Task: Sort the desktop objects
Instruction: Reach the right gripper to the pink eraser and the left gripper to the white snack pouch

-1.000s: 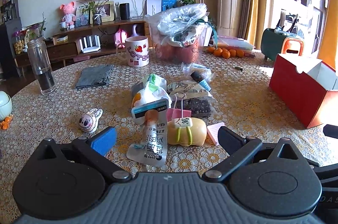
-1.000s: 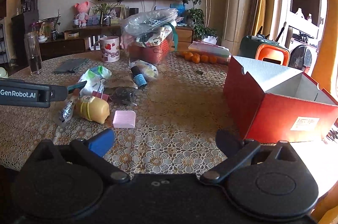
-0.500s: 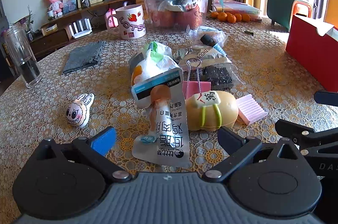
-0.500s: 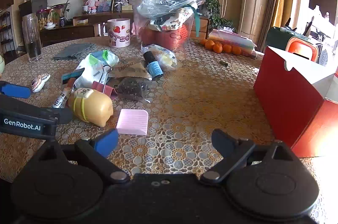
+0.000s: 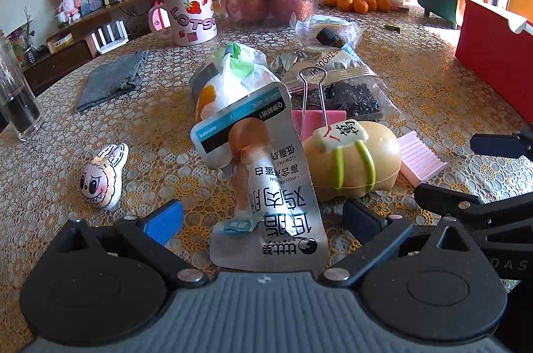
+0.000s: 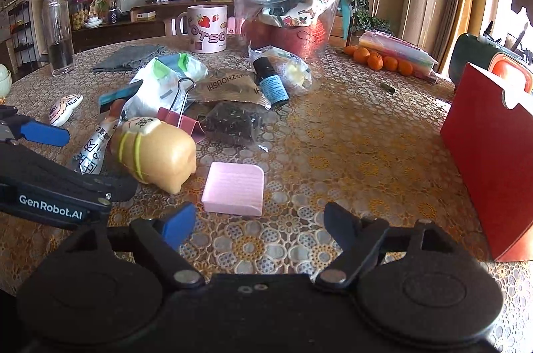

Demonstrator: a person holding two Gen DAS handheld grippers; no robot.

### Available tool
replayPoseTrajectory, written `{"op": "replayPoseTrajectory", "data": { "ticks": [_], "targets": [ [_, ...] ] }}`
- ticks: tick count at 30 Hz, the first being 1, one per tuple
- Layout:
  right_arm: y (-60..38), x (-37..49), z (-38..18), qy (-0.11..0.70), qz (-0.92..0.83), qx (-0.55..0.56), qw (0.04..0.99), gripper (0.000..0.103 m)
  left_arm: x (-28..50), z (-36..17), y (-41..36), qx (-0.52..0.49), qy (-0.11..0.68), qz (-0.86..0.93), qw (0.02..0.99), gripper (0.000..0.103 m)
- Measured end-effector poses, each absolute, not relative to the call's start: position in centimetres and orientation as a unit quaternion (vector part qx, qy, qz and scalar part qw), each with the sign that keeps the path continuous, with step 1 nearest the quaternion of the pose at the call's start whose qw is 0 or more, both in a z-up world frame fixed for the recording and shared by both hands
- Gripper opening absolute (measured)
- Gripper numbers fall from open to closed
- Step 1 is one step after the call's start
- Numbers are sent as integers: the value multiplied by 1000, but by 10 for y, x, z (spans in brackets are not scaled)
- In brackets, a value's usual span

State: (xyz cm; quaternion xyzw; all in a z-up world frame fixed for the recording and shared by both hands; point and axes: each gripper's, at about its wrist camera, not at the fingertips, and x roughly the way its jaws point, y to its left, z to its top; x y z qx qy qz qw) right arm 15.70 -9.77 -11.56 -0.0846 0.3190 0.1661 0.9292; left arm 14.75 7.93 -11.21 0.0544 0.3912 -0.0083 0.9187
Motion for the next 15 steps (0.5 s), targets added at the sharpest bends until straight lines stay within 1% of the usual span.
{"op": "replayPoseTrajectory", "data": {
  "ticks": [2,4,7,9,11,13,15],
  "targets": [
    [-96,160,-117,320,170,-80,929,78,150,-112,81,51,392,-7,918,102],
    [-95,161,-118,320,170,-79,929,77,152,-113,82,47,392,-10,919,100],
    [-95,162,-119,318,172,-72,929,73,154,-112,84,32,394,-19,918,94],
    [-96,162,-119,319,177,-66,929,71,154,-112,84,19,395,-27,918,84],
    [-94,161,-118,317,180,-68,929,66,154,-111,82,18,394,-29,919,81],
    [-93,160,-118,316,182,-68,929,65,153,-110,81,19,393,-33,919,76],
    [-93,159,-118,317,179,-66,929,64,152,-109,79,22,392,-38,919,67]
  ]
}}
